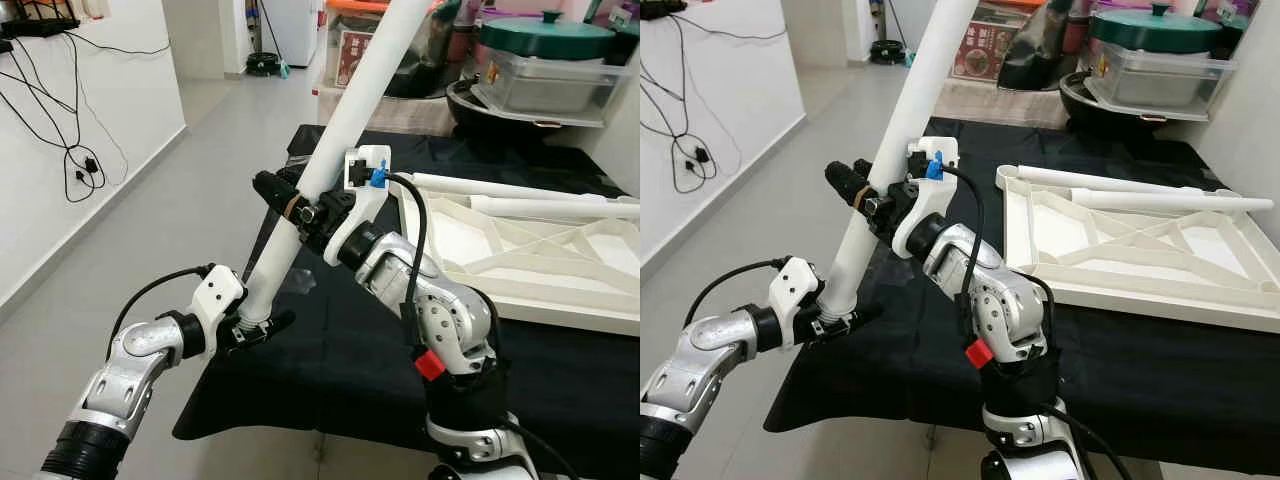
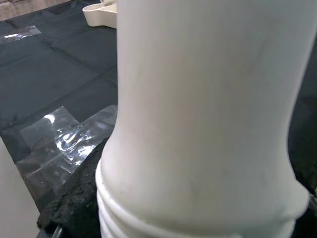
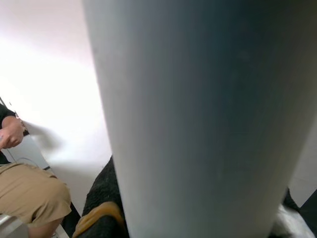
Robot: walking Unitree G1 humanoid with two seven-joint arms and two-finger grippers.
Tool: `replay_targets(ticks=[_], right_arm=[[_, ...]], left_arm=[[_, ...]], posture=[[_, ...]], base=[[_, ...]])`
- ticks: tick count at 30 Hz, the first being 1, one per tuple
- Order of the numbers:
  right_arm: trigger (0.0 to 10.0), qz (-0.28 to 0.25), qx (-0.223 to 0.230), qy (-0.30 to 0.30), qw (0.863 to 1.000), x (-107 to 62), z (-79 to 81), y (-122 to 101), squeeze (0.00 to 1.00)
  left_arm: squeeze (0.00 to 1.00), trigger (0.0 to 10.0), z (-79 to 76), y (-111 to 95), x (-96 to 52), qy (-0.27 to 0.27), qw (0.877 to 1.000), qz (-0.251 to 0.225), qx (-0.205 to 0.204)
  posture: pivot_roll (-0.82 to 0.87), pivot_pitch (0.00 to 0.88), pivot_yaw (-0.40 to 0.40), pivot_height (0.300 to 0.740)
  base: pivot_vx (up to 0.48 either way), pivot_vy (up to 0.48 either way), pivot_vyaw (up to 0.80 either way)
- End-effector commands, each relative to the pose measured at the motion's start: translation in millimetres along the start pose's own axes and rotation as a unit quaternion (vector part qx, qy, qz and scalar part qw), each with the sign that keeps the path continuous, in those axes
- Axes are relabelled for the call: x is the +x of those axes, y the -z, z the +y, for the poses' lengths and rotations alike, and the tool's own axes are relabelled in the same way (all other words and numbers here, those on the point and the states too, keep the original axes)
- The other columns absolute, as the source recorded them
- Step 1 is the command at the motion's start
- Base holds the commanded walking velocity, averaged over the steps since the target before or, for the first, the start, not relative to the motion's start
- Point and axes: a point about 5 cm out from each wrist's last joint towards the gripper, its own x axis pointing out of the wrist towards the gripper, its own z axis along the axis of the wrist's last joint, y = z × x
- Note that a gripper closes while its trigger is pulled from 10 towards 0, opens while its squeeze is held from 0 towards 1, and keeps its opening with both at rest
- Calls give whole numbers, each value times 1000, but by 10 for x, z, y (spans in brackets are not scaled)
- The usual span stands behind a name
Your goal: Building children table
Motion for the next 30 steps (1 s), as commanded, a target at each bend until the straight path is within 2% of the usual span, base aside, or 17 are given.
replay_targets(ticks=[1, 6, 7, 9, 10, 12, 13, 15, 16, 17, 23, 24, 25, 26, 28, 30], right_arm=[[0, -7, 1, 3, 1000, 5, 5, -3, 0], [0, -10, -1, 7, 1000, 0, -7, -5, 0], [0, -12, -5, 11, 1000, -4, -25, -19, 0], [0, -15, -9, 16, 1000, -8, -47, -36, 0], [0, -25, -36, 38, 998, -21, -179, -141, 0], [0, -25, -36, 38, 998, -21, -179, -141, 0], [0, -36, -62, 66, 995, -42, -349, -284, 0], [0, -49, -99, 100, 989, -80, -525, -450, 0], [0, -53, -116, 116, 985, -101, -596, -512, 0], [0, -56, -129, 131, 981, -119, -653, -555, 0], [0, -60, -175, 169, 968, -190, -823, -686, 0], [0, -57, -202, 184, 960, -233, -899, -751, 0], [0, -57, -202, 184, 960, -233, -899, -751, 0], [0, -54, -217, 194, 955, -277, -970, -808, 0], [0, -51, -226, 197, 953, -301, -1019, -841, 0], [0, -45, -271, 165, 947, -371, -1086, -889, 0]], left_arm=[[0, 10000, -11, 27, -2, 4, 1000, 11, 11], [0, 10000, -2, 25, -6, 3, 1000, 10, 11], [1000, 10000, 15, 17, -11, -3, 1000, 5, 8], [1000, 10000, 35, 8, -17, -9, 1000, 0, 6], [1000, 10000, 100, -1, -34, -39, 999, -5, 9], [1000, 10000, 100, -1, -34, -39, 999, -5, 9], [1000, 10000, 119, 20, -54, -59, 998, 0, 9], [1000, 10000, 74, 67, -79, -61, 998, 5, -2], [63, 10000, 40, 84, -90, -57, 998, 6, -7], [0, 10000, 8, 94, -96, -53, 999, 4, -12], [0, 10000, -87, 129, -102, -50, 998, 2, -27], [0, 10000, -131, 148, -103, -52, 998, 1, -34], [0, 10000, -131, 148, -103, -52, 998, 1, -34], [0, 10000, -174, 166, -105, -57, 997, -1, -44], [0, 10000, -203, 176, -107, -61, 997, -4, -51], [0, 10000, -272, 190, -106, -63, 996, -7, -63]], posture=[[19, 0, -57, 740], [21, 0, -58, 740], [21, 0, -58, 740], [23, 0, -61, 740], [26, 0, -63, 740], [26, 0, -63, 740], [27, 0, -67, 740], [29, 0, -70, 740], [29, 0, -70, 740], [29, 0, -70, 740], [39, 0, -78, 740], [40, 0, -79, 740], [40, 0, -79, 740], [44, 0, -81, 740], [44, 0, -81, 740], [52, 0, -80, 740]], base=[[0, 0, 0], [0, 0, 0], [0, 0, 0], [0, 0, 0], [0, 0, 0], [0, 0, 0], [0, 0, 0], [0, 0, 0], [0, 0, 0], [0, 0, 0], [0, 0, 0], [0, 0, 0], [0, 0, 0], [0, 0, 0], [0, 0, 0], [0, 0, 0]])
